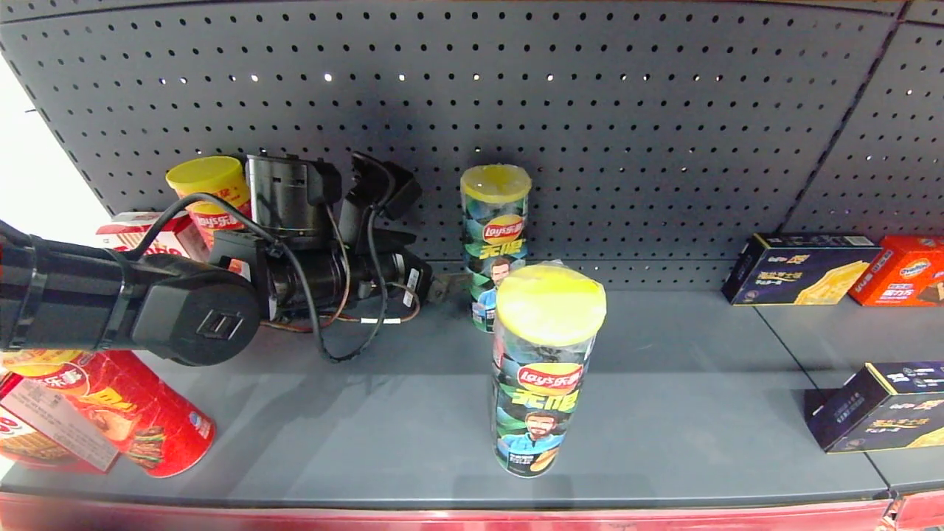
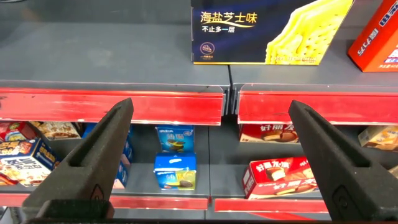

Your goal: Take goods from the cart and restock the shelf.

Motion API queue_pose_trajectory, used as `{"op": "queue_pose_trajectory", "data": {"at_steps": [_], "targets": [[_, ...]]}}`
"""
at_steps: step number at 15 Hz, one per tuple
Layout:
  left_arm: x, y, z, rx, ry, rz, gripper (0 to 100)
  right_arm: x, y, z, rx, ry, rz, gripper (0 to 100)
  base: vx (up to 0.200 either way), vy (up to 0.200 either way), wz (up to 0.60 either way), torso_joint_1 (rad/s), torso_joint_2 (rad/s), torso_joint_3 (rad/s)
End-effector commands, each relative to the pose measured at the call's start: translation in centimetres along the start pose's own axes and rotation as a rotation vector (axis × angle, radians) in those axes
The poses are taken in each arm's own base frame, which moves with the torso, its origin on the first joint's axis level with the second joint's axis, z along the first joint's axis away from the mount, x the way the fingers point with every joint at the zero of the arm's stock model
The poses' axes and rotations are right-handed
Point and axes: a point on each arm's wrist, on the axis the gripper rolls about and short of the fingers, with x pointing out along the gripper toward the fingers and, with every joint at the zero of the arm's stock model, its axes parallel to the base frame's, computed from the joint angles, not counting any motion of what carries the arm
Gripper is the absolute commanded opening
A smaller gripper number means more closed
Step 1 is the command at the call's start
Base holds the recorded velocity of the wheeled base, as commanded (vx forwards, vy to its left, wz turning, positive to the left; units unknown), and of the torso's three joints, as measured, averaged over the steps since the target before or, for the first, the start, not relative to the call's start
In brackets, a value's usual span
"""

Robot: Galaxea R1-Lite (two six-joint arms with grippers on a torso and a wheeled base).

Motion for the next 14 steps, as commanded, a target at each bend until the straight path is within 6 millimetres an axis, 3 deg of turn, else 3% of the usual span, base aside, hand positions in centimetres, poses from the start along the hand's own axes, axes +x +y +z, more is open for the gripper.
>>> {"op": "queue_pose_trajectory", "data": {"at_steps": [1,6,10,14], "targets": [[0.1,0.0,-0.1,0.0,0.003,0.0,100,0.0,0.0,0.0,0.0,0.001,0.001,100,0.0,0.0,0.0,0.0,0.0,0.0],[-0.1,0.2,-0.3,0.001,0.005,0.02,100,0.0,0.0,0.0,0.0,0.001,0.001,100,0.0,0.0,0.0,0.0,0.0,0.0],[-2.2,-0.7,-0.6,0.018,-0.024,0.069,100,0.0,0.0,0.0,0.0,0.001,0.001,100,0.0,0.0,0.0,0.0,0.0,0.0],[-2.6,-1.6,-1.2,0.021,0.015,0.133,100,0.0,0.0,0.0,0.0,0.001,0.001,100,0.0,0.0,0.0,0.0,0.0,0.0]]}}
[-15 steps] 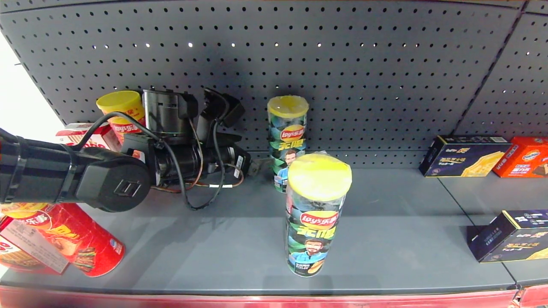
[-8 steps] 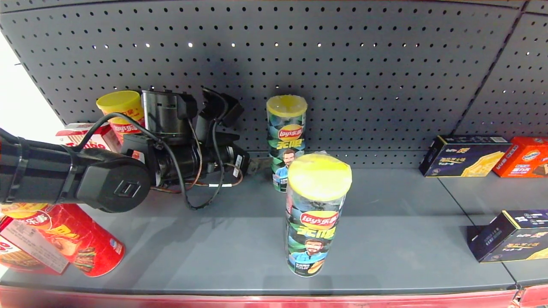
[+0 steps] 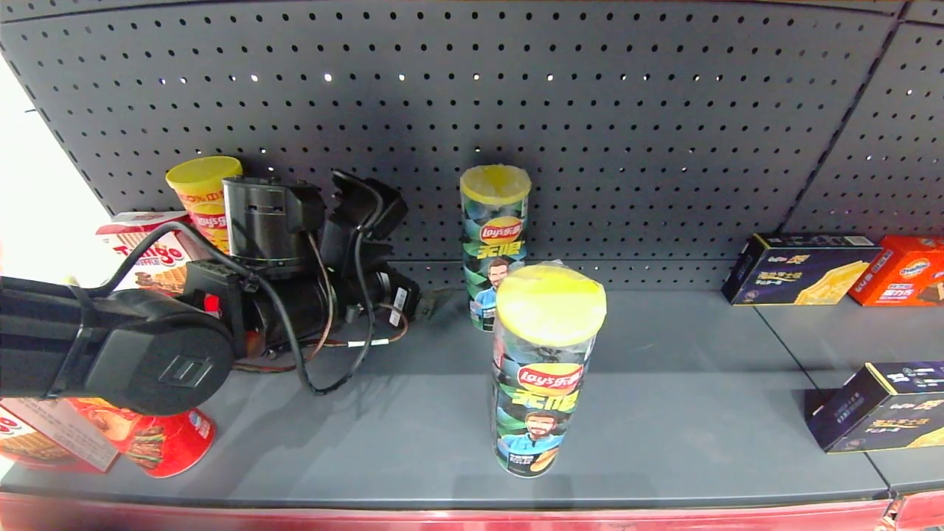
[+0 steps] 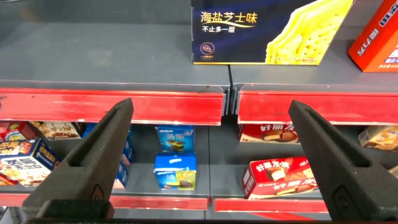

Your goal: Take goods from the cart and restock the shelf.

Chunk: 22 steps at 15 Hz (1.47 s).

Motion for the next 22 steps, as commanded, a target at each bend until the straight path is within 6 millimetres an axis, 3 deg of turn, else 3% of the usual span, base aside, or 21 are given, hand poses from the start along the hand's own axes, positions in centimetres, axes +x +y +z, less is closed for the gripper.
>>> {"op": "queue_pose_trajectory", "data": {"at_steps": [1,6,11,18,22], "targets": [[-0.4,-0.5,0.2,0.009,0.006,0.032,100,0.0,0.0,0.0,0.0,0.001,0.001,100,0.0,0.0,0.0,0.0,0.0,0.0],[1.7,-1.7,-0.1,0.028,0.056,0.171,100,0.0,0.0,0.0,0.0,0.001,0.001,100,0.0,0.0,0.0,0.0,0.0,0.0],[3.6,-1.9,0.4,0.026,0.039,0.18,100,0.0,0.0,0.0,0.0,0.001,0.001,100,0.0,0.0,0.0,0.0,0.0,0.0],[4.4,-2.0,0.2,0.027,0.043,0.179,100,0.0,0.0,0.0,0.0,0.001,0.001,100,0.0,0.0,0.0,0.0,0.0,0.0],[3.6,-2.5,0.4,0.018,0.037,0.165,100,0.0,0.0,0.0,0.0,0.001,0.001,100,0.0,0.0,0.0,0.0,0.0,0.0]]}}
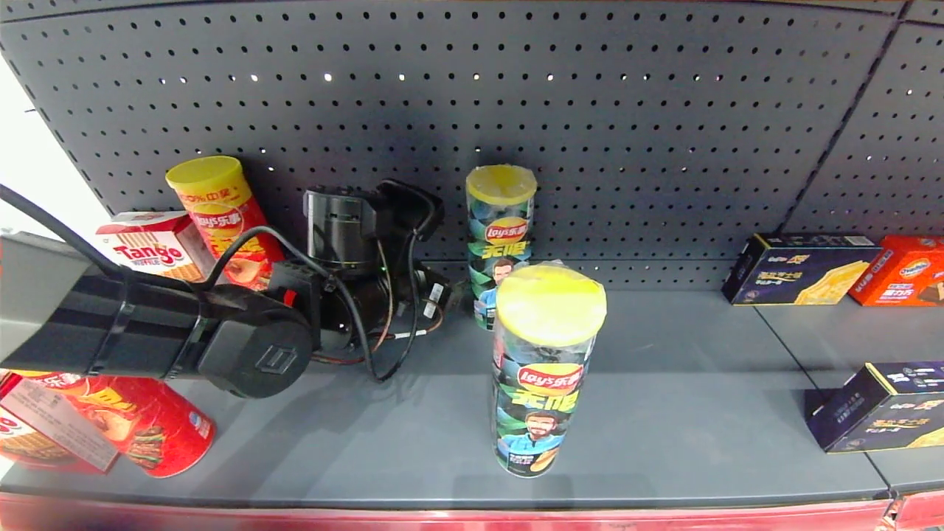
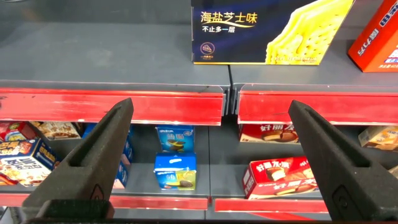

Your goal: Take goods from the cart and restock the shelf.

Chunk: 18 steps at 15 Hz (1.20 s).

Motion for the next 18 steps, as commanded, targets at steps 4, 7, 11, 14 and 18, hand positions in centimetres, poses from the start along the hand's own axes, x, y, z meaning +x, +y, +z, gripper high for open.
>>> {"op": "queue_pose_trajectory", "data": {"at_steps": [4,7,11,14,18], "targets": [[-6.5,-0.7,2.0,-0.068,-0.079,-0.061,100,0.0,0.0,0.0,0.0,0.001,0.0,100,0.0,0.0,0.0,0.0,0.0,0.0],[-11.3,0.6,1.8,-0.08,-0.116,-0.06,100,0.0,0.0,0.0,0.0,0.001,0.0,100,0.0,0.0,0.0,0.0,0.0,0.0],[-20.5,1.4,0.1,-0.091,-0.228,-0.121,100,0.0,0.0,0.0,0.0,0.001,0.0,100,0.0,0.0,0.0,0.0,0.0,0.0],[-28.5,2.6,-4.4,-0.114,-0.359,-0.204,100,0.0,0.0,0.0,0.0,0.001,0.0,100,0.0,0.0,0.0,0.0,0.0,0.0],[-35.1,4.4,-13.6,-0.15,-0.437,-0.128,100,0.0,0.0,0.0,0.0,0.001,0.0,100,0.0,0.0,0.0,0.0,0.0,0.0]]}}
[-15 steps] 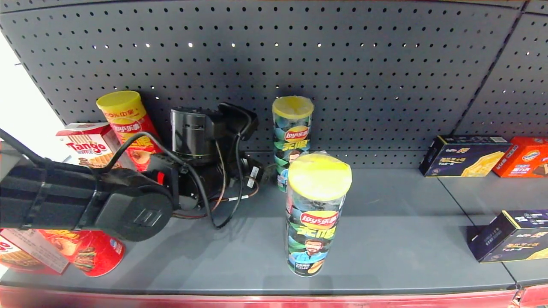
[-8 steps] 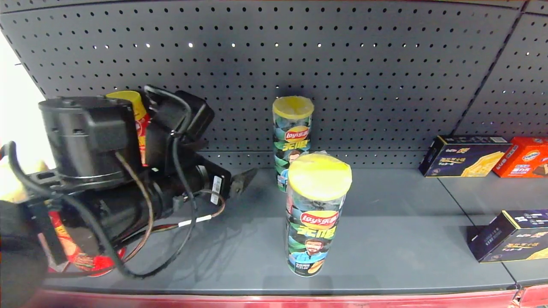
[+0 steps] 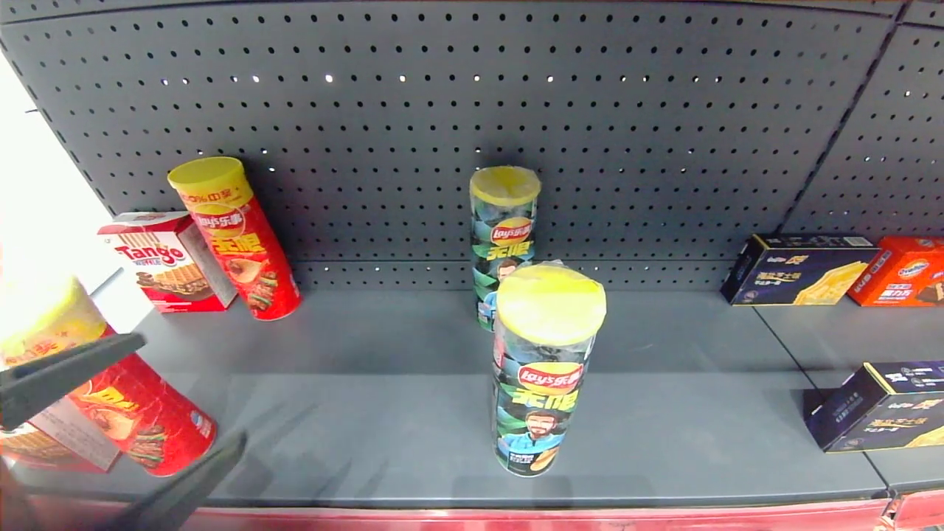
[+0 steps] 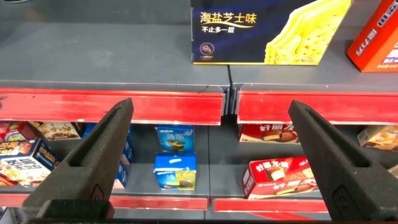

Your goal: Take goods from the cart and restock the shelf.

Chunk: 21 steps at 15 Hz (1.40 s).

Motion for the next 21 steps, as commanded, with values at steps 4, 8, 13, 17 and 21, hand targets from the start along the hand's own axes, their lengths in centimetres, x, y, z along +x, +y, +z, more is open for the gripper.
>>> {"op": "queue_pose_trajectory", "data": {"at_steps": [4,8,13,17,21], "targets": [[-8.2,0.0,-7.5,-0.039,-0.032,0.175,100,0.0,0.0,0.0,-0.001,0.001,0.001,100,0.0,0.0,0.0,0.0,0.0,0.0],[-9.3,-1.8,-11.8,-0.023,0.062,0.161,100,0.0,0.0,0.0,-0.001,0.001,0.001,100,0.0,0.0,0.0,0.0,0.0,0.0],[-9.5,-1.9,-12.4,-0.032,0.095,0.191,100,0.0,0.0,0.0,-0.001,0.001,0.001,100,0.0,0.0,0.0,0.0,0.0,0.0],[-9.6,-1.8,-12.5,-0.028,0.105,0.199,100,0.0,0.0,0.0,-0.001,0.001,0.001,100,0.0,0.0,0.0,0.0,0.0,0.0],[-9.6,-1.9,-13.0,-0.056,0.158,0.208,100,0.0,0.0,0.0,-0.001,0.001,0.001,100,0.0,0.0,0.0,0.0,0.0,0.0]]}}
